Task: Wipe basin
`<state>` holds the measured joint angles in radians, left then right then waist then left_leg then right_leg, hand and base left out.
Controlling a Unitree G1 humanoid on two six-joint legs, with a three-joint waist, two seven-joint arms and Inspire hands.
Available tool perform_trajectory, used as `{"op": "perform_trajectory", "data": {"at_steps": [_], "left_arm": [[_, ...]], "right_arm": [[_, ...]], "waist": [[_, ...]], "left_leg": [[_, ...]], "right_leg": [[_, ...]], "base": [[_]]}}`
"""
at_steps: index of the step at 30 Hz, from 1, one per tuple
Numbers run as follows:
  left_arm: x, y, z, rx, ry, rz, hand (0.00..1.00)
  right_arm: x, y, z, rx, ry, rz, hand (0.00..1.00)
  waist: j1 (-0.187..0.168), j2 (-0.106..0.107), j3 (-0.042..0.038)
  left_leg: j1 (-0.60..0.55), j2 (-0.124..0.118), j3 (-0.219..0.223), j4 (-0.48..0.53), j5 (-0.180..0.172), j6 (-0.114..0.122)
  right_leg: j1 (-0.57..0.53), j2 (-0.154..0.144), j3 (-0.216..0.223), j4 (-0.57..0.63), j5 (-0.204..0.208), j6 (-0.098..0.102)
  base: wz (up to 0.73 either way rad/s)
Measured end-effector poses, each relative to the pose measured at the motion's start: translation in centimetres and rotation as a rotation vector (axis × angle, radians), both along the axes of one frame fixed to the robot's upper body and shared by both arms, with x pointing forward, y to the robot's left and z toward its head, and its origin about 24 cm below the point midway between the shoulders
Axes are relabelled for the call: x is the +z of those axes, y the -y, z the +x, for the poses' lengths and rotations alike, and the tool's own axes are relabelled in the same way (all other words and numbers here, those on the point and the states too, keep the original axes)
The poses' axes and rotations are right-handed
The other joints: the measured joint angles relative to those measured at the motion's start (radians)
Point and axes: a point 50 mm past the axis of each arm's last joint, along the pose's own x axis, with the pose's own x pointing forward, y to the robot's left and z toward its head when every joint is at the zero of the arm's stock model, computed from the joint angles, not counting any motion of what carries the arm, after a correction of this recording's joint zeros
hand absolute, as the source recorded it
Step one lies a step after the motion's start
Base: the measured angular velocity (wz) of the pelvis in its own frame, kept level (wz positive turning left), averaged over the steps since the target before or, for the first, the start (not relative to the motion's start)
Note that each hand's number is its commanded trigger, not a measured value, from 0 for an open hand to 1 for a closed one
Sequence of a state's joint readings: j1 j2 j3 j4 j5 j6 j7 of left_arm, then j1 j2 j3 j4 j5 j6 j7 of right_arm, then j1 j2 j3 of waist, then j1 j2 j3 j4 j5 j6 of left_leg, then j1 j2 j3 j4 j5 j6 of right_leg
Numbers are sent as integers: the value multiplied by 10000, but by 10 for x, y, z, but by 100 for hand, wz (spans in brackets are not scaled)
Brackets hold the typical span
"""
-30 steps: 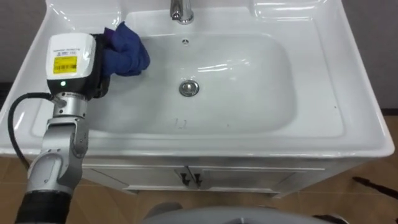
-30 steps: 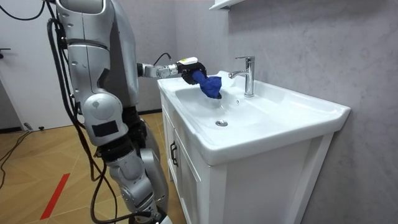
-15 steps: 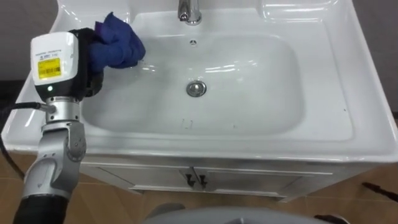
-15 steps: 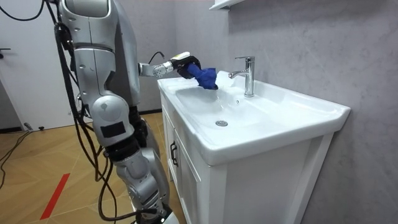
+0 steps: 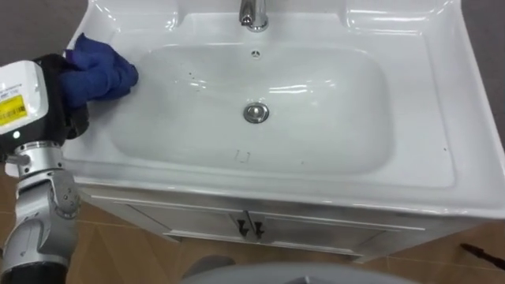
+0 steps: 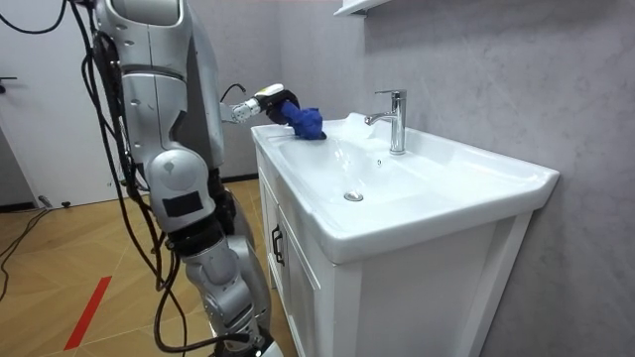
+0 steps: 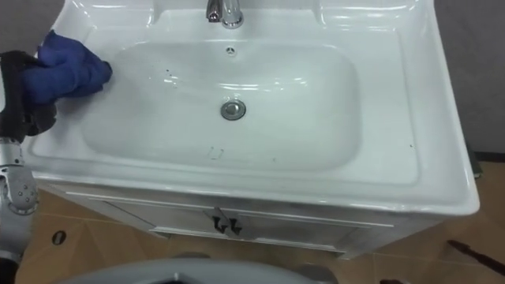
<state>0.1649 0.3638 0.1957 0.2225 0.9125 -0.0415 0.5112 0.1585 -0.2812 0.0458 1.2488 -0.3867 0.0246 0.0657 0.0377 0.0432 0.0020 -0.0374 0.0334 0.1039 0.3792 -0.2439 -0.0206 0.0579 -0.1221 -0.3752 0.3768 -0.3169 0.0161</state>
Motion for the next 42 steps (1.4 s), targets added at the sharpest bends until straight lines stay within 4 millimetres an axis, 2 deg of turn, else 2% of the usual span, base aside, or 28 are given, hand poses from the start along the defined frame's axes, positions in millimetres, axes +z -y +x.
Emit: {"op": "perform_trajectory", "data": {"at_steps": [4, 14, 22, 23, 24, 25, 26, 36, 42], "left_arm": [[-5, -2, -7, 126, -216, -61, 100], [-6, -6, -9, 563, -337, -58, 100], [-9, -8, -10, 808, -793, -134, 100], [-9, -8, -10, 817, -839, -147, 68], [-10, -8, -11, 834, -918, -169, 60], [-10, -8, -11, 846, -973, -184, 9], [-10, -9, -11, 844, -1003, -194, 0], [-12, -9, -10, 967, -1525, -388, 0], [-12, -9, -10, 1022, -1653, -911, 0]], "right_arm": [[0, 0, 1, -18, 62, -5, 0], [1, 2, 0, -450, 35, -70, 0], [1, 2, 0, -597, 27, 27, 0], [1, 2, -1, -610, -2, 47, 0], [0, 2, -1, -625, -54, 49, 0], [0, 2, -1, -629, -74, 50, 0], [0, 2, -1, -633, -85, 52, 0], [1, 3, -1, -763, -112, 63, 0], [2, 2, 6, -636, 28, 144, 0]], "waist": [[4, 3, 4], [12, 36, -11], [-5, 85, -65], [-5, 86, -65], [-24, 86, -65], [-28, 83, -64], [-28, 82, -63], [-65, 14, -18], [-80, 9, -15]], "left_leg": [[77, 1, 6, -11, -2, 1], [62, 21, 22, 1, -8, 0], [-29, 15, 7, 11, -6, 0], [-29, 15, 7, 11, -6, 0], [-25, 14, 7, 12, -6, 0], [-23, 14, 6, 16, -6, 0], [-23, 14, 6, 17, -6, 0], [-33, 15, 11, 19, -5, 1], [-33, 14, 12, -20, -5, 0]], "right_leg": [[73, 6, 22, 1, -1, 0], [59, 28, 31, -7, -5, -5], [-30, 18, 11, -11, -1, -11], [-30, 18, 12, -11, -2, -11], [-29, 18, 18, -12, -2, -11], [-28, 18, 22, -9, -2, -11], [-28, 18, 24, -9, -2, -11], [-28, 31, 37, -21, -2, -10], [-39, 39, 57, -44, -2, -10]], "base": [[0], [0], [0], [0], [0], [0], [0], [0], [0]]}}
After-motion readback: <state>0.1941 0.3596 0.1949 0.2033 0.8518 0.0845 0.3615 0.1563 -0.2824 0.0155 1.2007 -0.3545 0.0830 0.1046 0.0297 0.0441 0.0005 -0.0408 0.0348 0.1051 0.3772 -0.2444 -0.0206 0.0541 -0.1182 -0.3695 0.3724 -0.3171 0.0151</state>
